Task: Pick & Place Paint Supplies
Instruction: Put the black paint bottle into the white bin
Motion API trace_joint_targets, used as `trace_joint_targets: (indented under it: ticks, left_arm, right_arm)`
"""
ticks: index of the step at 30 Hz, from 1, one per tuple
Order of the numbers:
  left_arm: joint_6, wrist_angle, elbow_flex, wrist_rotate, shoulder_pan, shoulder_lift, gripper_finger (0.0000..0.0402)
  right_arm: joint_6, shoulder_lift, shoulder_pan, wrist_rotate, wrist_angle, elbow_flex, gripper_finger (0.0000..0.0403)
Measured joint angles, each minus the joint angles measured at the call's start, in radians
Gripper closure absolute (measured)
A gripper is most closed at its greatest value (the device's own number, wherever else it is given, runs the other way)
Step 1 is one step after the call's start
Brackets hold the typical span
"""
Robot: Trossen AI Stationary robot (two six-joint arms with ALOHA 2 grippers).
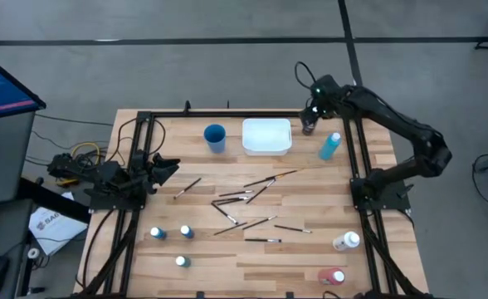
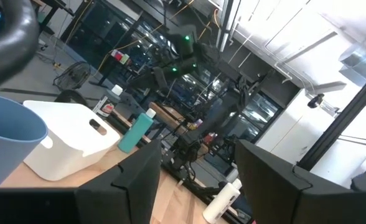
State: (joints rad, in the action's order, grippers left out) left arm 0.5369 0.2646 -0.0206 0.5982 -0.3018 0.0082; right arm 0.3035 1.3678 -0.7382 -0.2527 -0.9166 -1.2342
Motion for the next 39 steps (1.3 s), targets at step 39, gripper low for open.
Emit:
trace_joint_targets:
  ticks: [39]
  left_arm:
    - [0.0,0.006,0.0,0.0,0.0,0.0,0.0199]
  right_arm:
    - [-0.071,0.177,-0.071,0.023,-0.014,-0.051,0.0197]
